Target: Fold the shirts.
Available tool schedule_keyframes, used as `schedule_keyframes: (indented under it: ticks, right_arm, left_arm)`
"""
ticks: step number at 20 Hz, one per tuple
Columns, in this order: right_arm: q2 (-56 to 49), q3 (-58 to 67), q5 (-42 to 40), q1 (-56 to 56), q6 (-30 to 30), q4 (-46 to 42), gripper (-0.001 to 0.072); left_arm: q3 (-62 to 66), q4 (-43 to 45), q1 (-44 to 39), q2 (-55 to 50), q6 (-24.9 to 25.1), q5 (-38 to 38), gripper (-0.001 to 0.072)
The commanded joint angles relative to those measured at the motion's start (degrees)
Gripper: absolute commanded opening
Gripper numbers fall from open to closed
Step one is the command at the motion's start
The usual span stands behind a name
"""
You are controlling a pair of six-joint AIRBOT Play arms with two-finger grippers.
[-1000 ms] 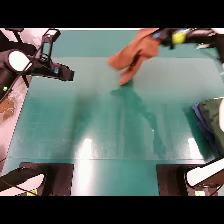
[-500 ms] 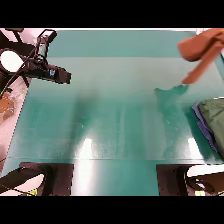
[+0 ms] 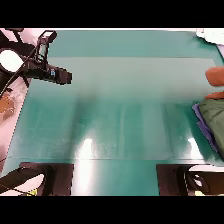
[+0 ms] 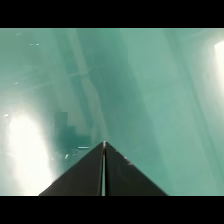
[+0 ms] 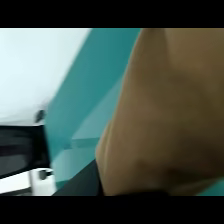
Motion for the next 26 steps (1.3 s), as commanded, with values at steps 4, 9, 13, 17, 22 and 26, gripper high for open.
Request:
schedule_keyframes:
  ticks: [4,9,13,17,22,26]
  right_arm:
    - [12.04,-9.18,4.79,-9.60,0.85,-19.67,0.0018]
    - [19.67,-22.77,4.79,-13.46,0.81,-34.10,0.0018]
    - [22.64,-34.45,4.13,-15.85,1.44,-36.72,0.0019]
    - [22.67,-40.89,-1.55,-15.85,1.66,-38.95,0.0020]
    - [20.68,-40.24,-6.62,-15.87,2.32,-44.44,0.0022]
    - [17.66,-37.59,-5.49,-15.37,2.91,-44.52,0.0458]
  left_arm:
    - [0.02,-3.78,0.00,0.02,0.02,0.68,0.0020]
    - [0.02,-6.23,0.00,0.02,0.15,0.09,0.0020]
    - [0.02,-6.25,0.00,0.02,0.20,-1.25,0.0020]
    - [0.02,-6.27,0.00,0.02,0.20,-2.21,0.0020]
    - [0.02,-6.62,0.00,0.02,0.17,-2.69,0.0020]
    - [0.02,-7.32,0.00,0.02,0.15,-1.55,0.0020]
